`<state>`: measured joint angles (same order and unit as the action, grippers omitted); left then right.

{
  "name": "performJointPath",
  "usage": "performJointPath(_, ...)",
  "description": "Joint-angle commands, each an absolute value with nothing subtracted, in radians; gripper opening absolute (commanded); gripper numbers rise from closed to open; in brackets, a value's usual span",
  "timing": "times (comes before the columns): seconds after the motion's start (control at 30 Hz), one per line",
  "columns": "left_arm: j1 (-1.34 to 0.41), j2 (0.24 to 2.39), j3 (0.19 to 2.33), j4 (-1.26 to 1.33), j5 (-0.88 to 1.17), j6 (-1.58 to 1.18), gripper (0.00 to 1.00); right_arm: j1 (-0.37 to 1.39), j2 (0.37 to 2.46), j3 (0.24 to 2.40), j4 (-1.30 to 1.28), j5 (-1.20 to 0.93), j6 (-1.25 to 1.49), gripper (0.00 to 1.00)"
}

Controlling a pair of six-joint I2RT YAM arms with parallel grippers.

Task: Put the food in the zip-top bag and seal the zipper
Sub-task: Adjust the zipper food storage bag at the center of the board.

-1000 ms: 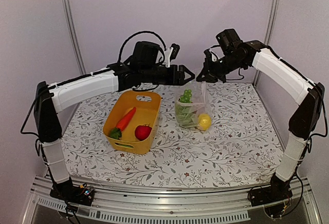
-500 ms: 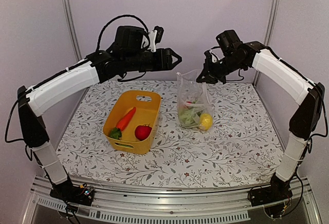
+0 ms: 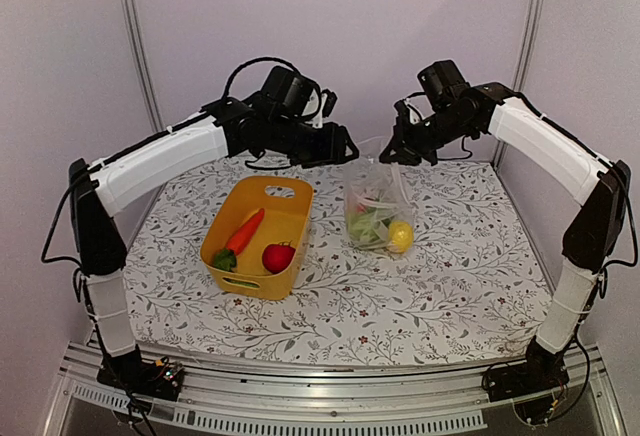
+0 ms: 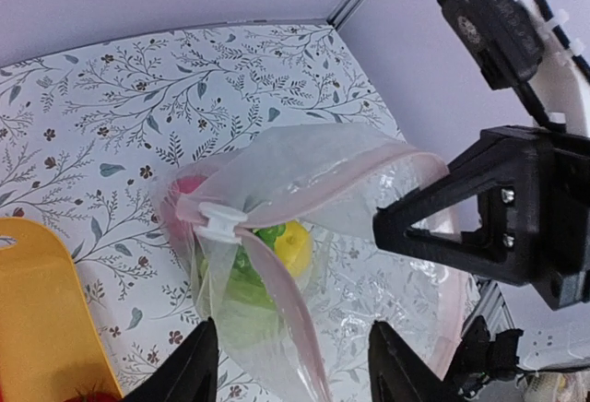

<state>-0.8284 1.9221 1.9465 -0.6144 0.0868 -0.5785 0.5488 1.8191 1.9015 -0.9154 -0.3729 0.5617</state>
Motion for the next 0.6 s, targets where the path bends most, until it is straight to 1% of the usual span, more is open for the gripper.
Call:
performJointPath(0.0,-0.833,1.988,2.022,-0.713,0.103,-0.619,0.52,0.568,1.833,1.942,-0.929,-0.375,0.540,0.00)
performJointPath(0.07,-0.833,2.016,2.059,-0.756,0.079,-0.634,0.48,0.573,1.845,1.973,-0.949,-0.361,0.524,0.00)
performJointPath(0.13,-0.832,2.052,2.101,-0.807,0.072,-0.641,0.38,0.578,1.853,1.993,-0.966,-0.342,0.508,0.02)
performJointPath(0.17,-0.830,2.067,2.120,-0.822,0.072,-0.643,0.33,0.579,1.852,1.994,-0.972,-0.336,0.507,0.05)
performJointPath(0.2,-0.830,2.078,2.142,-0.834,0.068,-0.646,0.26,0.579,1.852,1.995,-0.986,-0.331,0.506,0.09)
performJointPath(0.23,-0.830,2.085,2.160,-0.842,0.060,-0.646,0.22,0.581,1.853,1.994,-1.004,-0.323,0.506,0.14)
performJointPath(0.3,-0.830,2.085,2.183,-0.834,0.051,-0.635,0.10,0.586,1.862,1.993,-1.046,-0.290,0.500,0.18)
performJointPath(0.4,-0.830,2.067,2.183,-0.820,0.014,-0.625,0.00,0.592,1.864,1.999,-1.083,-0.236,0.484,0.16)
performJointPath(0.43,-0.830,2.058,2.176,-0.809,0.007,-0.619,0.00,0.592,1.861,2.009,-1.092,-0.217,0.482,0.13)
performJointPath(0.5,-0.828,2.042,2.158,-0.760,0.009,-0.611,0.00,0.593,1.856,2.049,-1.120,-0.170,0.482,0.02)
performJointPath(0.57,-0.829,2.024,2.138,-0.673,0.019,-0.616,0.00,0.592,1.865,2.147,-1.190,-0.080,0.474,0.00)
